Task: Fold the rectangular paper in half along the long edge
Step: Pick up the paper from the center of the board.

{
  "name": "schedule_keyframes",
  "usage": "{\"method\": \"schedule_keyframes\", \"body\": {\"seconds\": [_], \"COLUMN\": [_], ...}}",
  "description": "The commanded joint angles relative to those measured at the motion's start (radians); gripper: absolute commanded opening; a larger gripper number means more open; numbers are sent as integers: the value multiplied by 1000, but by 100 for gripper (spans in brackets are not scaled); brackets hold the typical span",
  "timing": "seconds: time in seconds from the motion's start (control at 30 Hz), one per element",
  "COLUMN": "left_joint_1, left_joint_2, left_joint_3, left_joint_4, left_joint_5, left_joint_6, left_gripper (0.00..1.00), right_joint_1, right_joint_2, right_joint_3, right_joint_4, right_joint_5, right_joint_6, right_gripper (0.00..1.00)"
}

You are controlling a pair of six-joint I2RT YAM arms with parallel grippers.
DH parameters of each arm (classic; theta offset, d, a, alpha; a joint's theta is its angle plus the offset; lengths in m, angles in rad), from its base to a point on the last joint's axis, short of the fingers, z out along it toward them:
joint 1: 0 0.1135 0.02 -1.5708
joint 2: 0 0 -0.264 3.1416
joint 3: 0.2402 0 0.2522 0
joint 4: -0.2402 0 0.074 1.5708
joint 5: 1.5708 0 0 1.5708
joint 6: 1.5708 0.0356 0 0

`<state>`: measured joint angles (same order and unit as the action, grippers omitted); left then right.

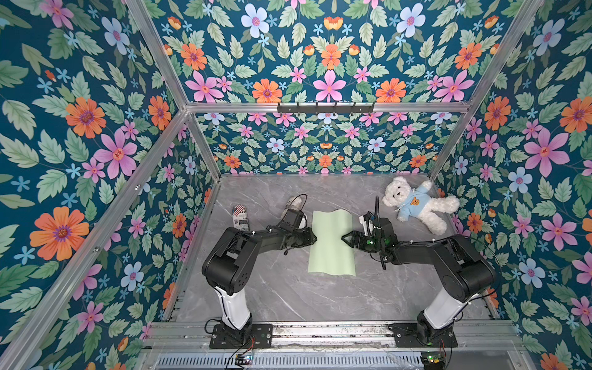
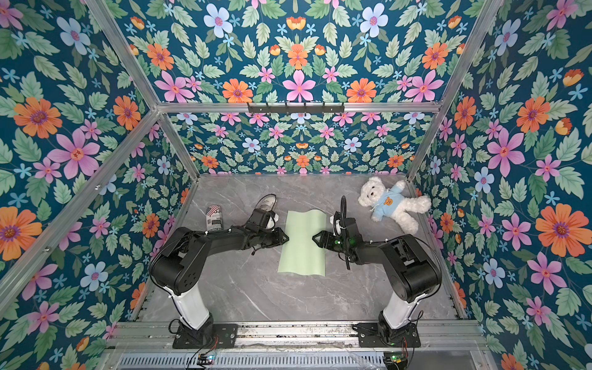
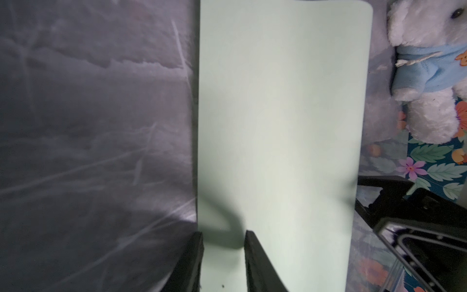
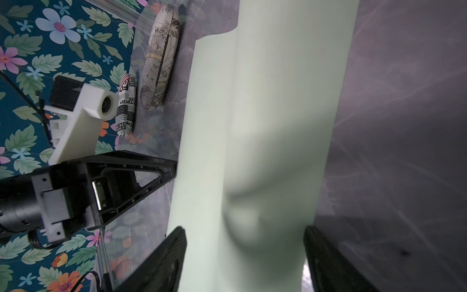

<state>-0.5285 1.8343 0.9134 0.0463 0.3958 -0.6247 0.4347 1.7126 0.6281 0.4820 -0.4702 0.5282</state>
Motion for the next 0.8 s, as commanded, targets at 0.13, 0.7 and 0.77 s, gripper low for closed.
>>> {"method": "schedule_keyframes", "body": {"seconds": [0.13, 0.7, 0.77], "left_joint_1": [-10, -51, -53], "left_joint_2": [28, 43, 45], "left_joint_3": [-16, -24, -21], "left_joint_4": [-217, -178, -179], "left_joint_5": [-60, -52, -51], "left_joint_6": [-1, -30, -30], "left_gripper": [33, 32, 32], "right_joint_1": [-5, -2, 1], "right_joint_2": [1, 55, 53], "right_joint_3": [-22, 19, 19], "right_joint_4": [-59, -1, 8], "right_joint_5": [-26, -56, -63], "right_joint_6": [27, 69, 77], "right_gripper": [81, 82, 82]}}
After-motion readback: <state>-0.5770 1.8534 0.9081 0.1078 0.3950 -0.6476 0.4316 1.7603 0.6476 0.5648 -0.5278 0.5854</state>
